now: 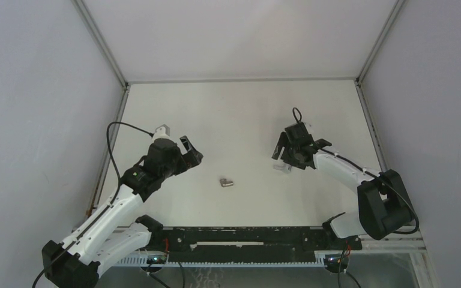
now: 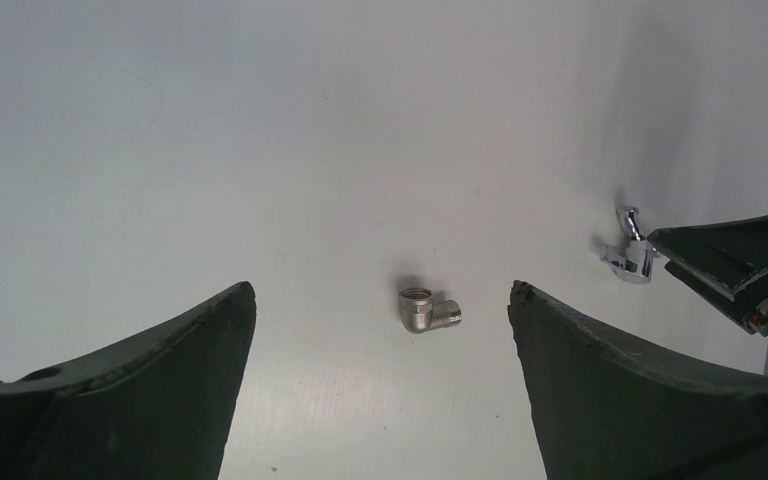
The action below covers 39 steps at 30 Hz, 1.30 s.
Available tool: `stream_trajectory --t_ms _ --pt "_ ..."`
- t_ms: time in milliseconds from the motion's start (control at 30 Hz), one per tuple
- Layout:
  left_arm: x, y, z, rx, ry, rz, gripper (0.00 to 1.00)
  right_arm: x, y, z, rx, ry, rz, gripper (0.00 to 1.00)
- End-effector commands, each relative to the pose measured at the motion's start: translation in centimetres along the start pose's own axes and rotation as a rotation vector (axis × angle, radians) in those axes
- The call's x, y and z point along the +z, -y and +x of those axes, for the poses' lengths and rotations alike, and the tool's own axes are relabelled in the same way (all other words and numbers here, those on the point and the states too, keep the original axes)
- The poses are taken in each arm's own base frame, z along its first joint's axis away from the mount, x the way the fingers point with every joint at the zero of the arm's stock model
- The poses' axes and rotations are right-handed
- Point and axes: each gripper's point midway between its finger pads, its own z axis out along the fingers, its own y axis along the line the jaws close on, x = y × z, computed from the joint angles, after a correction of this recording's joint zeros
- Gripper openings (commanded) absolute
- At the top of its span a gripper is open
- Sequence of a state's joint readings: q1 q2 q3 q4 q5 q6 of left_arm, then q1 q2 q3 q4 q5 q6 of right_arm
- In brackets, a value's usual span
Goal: Install the water faucets
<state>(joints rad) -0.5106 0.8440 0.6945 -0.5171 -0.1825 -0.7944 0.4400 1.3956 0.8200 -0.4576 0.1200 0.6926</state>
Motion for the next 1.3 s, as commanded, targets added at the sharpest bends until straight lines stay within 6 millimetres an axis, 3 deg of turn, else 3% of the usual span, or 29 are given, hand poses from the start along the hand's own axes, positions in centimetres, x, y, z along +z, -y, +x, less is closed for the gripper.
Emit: stream_trajectory --t_ms 0,267,467,633,800,900,1067,1267 --pt "-0.3 0.9 -1.0 -0.004 0.040 0.027 1.00 -0.1 0.0 -1.2 0.014 0.022 -0.030 0.85" --pt "-0.2 0.9 -1.1 -0.005 0.041 0.025 1.00 0.6 1.3 -0.3 0.040 -0.013 -0.007 0.86" --pt "0.1 1.0 -0.9 0.002 0.027 0.022 1.00 1.4 0.9 1.1 0.091 -0.063 -0.043 0.86" --pt "0.3 1.2 -0.7 0.006 0.015 0.026 1.00 2.0 -2.3 3.5 0.126 -0.162 -0.167 0.86" --pt "0.6 1.8 0.0 0.010 -0.008 0.045 1.00 -0.4 -10.5 5.6 -0.046 -0.175 -0.416 0.86" --pt "0.6 1.6 0.2 0.022 -0.016 0.034 1.00 -2.0 -12.8 5.5 -0.133 -0.137 -0.476 0.87" --pt "0.3 1.4 0.4 0.059 -0.016 0.032 1.00 -3.2 -10.6 3.1 -0.192 -0.056 -0.436 0.87" --pt "1.0 2.4 1.6 0.126 -0.051 0.024 1.00 -2.3 -3.1 -0.1 -0.159 0.003 -0.175 0.90"
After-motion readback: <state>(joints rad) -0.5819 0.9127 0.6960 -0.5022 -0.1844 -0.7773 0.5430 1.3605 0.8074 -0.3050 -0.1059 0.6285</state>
